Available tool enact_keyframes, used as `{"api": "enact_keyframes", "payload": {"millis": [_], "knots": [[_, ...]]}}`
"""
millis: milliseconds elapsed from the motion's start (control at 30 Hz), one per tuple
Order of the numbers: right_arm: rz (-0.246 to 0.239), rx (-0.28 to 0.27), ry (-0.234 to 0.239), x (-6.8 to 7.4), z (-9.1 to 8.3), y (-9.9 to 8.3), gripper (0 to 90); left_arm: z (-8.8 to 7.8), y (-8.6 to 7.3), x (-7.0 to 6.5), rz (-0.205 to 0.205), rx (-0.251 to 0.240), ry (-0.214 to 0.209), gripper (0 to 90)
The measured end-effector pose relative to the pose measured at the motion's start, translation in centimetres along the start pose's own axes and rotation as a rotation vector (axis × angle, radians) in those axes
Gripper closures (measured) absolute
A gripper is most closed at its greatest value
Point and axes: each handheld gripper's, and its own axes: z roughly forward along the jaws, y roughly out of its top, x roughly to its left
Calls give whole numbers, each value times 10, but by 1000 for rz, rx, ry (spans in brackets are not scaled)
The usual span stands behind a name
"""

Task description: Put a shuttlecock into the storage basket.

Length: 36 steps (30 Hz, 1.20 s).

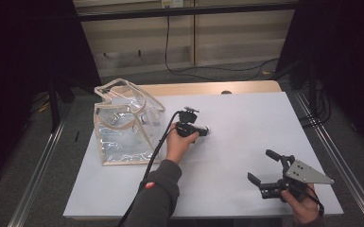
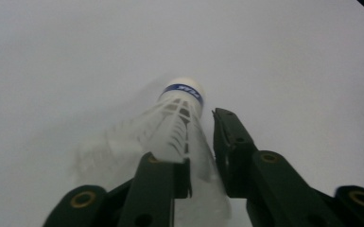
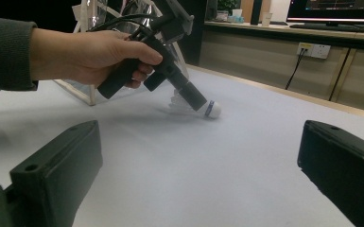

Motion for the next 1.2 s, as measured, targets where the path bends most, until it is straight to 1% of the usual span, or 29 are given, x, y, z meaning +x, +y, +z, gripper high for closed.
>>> {"api": "enact_keyframes", "payload": {"millis": [33, 67, 133, 233, 367, 400, 500, 533, 700, 767, 833, 933, 967, 1067, 1167, 1200], "knots": [[1, 0, 0, 0, 0, 0, 4, -1, 0, 0, 2, -2, -2, 836], [1, -1, -1, 0, 0, 0, 4, -2, -1, 0, -6, -7, -5, 855], [2, 1, -1, 0, 0, 0, 4, -4, -2, 1, -24, -14, -18, 866], [-4, 0, 0, 2, 0, 1, 4, -6, -3, 1, -20, -9, -10, 876], [-5, 1, 1, 2, 1, 1, 4, -11, -2, 0, -18, -16, -11, 879], [-3, 3, -1, 1, 1, 1, 4, -13, -1, -1, -24, -20, -13, 879], [-1, 1, 1, 1, 2, 1, 4, -21, 1, 0, -24, -16, -20, 880], [3, 1, 1, 2, 3, 1, 4, -23, 1, 0, -29, -17, -15, 880], [-4, 2, 4, 2, 4, 1, 4, -36, 3, 0, -34, -23, -10, 880], [-5, -4, 5, 2, 4, 1, 4, -39, 4, 0, -43, -27, -15, 880], [-6, -2, 4, 2, 4, 1, 4, -42, 5, 0, -42, -21, -10, 880], [-5, -2, 6, 2, 4, 1, 4, -46, 5, 0, -53, -20, -6, 880], [-7, 0, 7, 3, 4, 1, 4, -47, 5, 0, -50, -13, -5, 880], [-7, -1, 4, 2, 4, 1, 4, -51, 6, 0, -53, -15, -3, 880], [-5, -4, 5, 1, 3, 1, 3, -57, 8, -1, -50, -16, 17, 880], [-4, -3, 4, 1, 3, 1, 3, -59, 8, 0, -52, -16, 13, 880]]}}
